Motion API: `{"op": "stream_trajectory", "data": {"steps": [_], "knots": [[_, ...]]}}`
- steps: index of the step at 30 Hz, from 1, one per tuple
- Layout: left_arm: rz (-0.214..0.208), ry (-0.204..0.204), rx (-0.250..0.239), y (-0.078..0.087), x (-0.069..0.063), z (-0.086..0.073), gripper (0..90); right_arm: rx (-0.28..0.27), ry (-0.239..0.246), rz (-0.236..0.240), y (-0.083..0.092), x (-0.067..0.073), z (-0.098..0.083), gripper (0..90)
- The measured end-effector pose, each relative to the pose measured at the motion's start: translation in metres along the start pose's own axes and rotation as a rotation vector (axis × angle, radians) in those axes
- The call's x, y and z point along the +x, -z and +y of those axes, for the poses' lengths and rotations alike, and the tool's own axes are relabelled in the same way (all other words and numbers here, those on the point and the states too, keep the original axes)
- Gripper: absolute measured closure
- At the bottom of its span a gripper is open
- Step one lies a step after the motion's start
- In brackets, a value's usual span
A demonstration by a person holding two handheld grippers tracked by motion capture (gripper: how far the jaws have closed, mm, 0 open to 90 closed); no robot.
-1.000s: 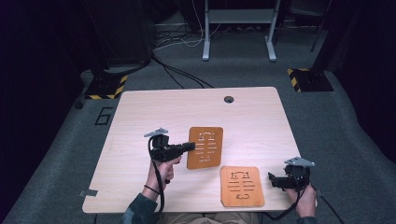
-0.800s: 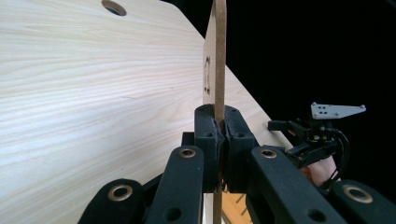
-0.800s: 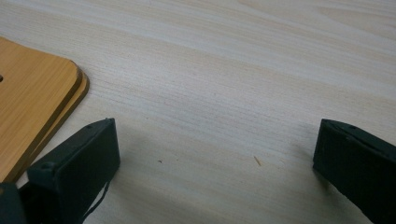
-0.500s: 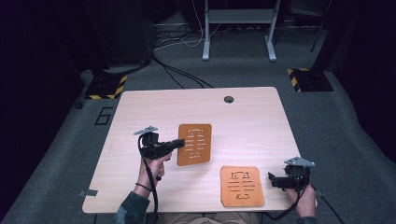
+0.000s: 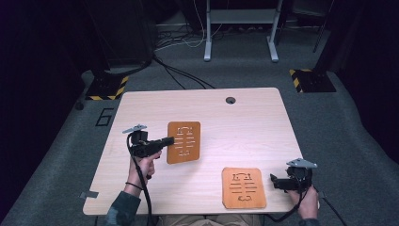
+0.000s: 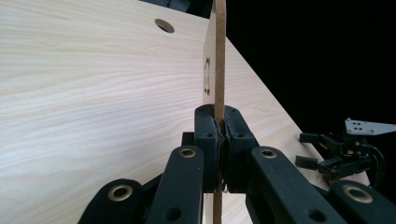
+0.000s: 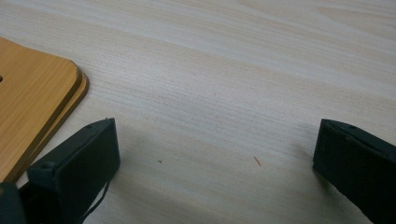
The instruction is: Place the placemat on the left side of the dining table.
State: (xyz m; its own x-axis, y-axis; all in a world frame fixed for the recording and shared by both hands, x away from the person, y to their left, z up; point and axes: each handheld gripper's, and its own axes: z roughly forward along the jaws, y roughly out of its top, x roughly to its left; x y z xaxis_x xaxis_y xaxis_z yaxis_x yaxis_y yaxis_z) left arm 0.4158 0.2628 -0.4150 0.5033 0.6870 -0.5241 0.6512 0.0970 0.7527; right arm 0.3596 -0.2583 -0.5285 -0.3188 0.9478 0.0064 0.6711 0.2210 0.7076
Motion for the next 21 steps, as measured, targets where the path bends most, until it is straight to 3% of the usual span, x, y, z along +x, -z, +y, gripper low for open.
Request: {"op": "stream_trajectory", "data": {"steps": [11, 21], "knots": [[0.092, 0.031, 0.002, 0.020, 0.025, 0.007, 86.1, -0.001, -0.001, -0.002, 0.000, 0.000, 0.000, 0.0], [0.196, 0.085, 0.049, 0.036, 0.053, 0.012, 86.0, -0.001, -0.001, -0.006, 0.000, 0.000, 0.000, 0.0]]}}
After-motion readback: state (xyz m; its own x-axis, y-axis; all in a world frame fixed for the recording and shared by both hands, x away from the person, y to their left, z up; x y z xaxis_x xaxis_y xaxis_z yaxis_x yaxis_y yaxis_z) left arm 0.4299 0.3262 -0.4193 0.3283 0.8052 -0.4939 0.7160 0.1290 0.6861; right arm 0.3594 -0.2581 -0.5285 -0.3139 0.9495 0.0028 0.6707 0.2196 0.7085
